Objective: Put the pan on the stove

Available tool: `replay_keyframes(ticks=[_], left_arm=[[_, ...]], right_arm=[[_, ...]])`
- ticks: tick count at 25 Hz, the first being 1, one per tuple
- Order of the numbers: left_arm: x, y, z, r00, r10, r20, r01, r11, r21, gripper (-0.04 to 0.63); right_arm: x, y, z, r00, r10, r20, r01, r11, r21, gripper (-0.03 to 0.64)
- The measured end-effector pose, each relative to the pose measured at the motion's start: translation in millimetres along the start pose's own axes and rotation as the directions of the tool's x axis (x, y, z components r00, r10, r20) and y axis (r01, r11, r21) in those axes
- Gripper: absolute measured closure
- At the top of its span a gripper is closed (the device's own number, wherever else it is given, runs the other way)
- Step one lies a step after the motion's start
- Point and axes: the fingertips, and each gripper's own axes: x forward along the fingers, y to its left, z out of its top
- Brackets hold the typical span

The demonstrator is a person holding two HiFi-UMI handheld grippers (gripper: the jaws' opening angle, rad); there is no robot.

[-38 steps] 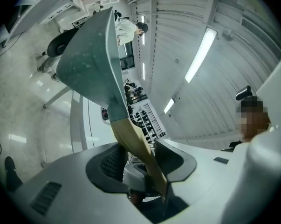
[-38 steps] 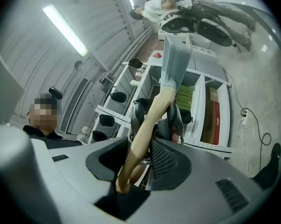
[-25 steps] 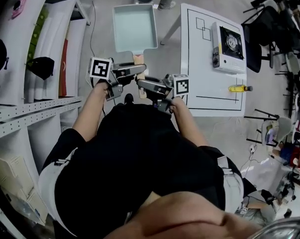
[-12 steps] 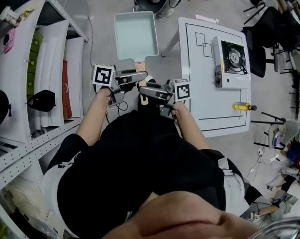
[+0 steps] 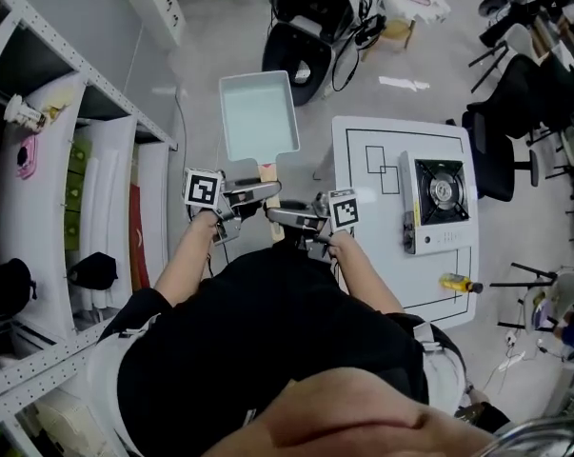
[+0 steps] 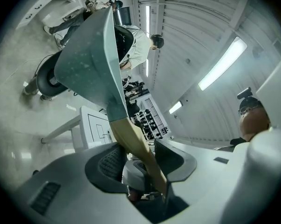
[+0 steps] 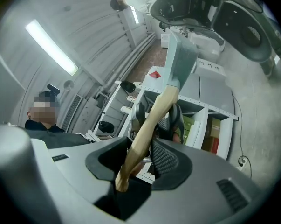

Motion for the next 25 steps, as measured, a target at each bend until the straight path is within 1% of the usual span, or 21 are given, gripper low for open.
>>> replay_keyframes(ticks=[4, 7, 9, 11, 14, 16, 19, 21, 23, 25], left_arm=[[16, 11, 35, 1.000, 0.008, 0.003, -0.008, 1.000, 0.007, 0.397], [31, 13, 50, 1.000, -0.022, 0.004, 0.022, 1.000, -0.009, 0.397], [36, 18, 59, 1.000, -0.012, -0.016, 0.012, 1.000, 0.004, 0.397], [40, 23, 66, 1.000, -0.014, -0.025, 0.014, 1.000, -0.003, 0.397], [42, 32, 77, 0.999, 0.018, -0.050, -0.017, 1.000, 0.019, 0.397], [44, 36, 84, 0.998, 0.001, -0.068, 0.000, 1.000, 0.020, 0.397], [44, 35, 102, 0.994, -0.029, -0.107, 0.032, 0.999, 0.021, 0.397], [39, 36, 119, 0.988, -0.036, -0.149, 0.043, 0.998, 0.050, 0.397], [40, 38, 136, 0.978, -0.050, -0.202, 0.064, 0.996, 0.066, 0.397], [50, 50, 150, 0.964, -0.074, -0.256, 0.096, 0.993, 0.073, 0.397]], right_arm=[[-9, -6, 40, 1.000, 0.022, -0.007, -0.022, 0.999, -0.036, 0.449], [-16, -10, 58, 0.999, 0.030, 0.014, -0.029, 0.999, -0.021, 0.449], [-19, -14, 68, 0.999, 0.030, 0.022, -0.029, 0.999, -0.024, 0.449], [-21, -17, 77, 0.999, 0.032, 0.033, -0.031, 0.999, -0.034, 0.448], [-22, -23, 89, 0.998, 0.035, 0.059, -0.032, 0.999, -0.044, 0.445], [-21, -26, 98, 0.996, 0.034, 0.077, -0.030, 0.998, -0.052, 0.443], [-13, -27, 115, 0.993, 0.019, 0.115, -0.011, 0.997, -0.072, 0.443], [-2, -27, 131, 0.988, -0.001, 0.153, 0.014, 0.996, -0.083, 0.445], [3, -30, 147, 0.981, -0.029, 0.193, 0.047, 0.995, -0.089, 0.445], [0, -43, 165, 0.972, -0.065, 0.227, 0.089, 0.991, -0.096, 0.446]])
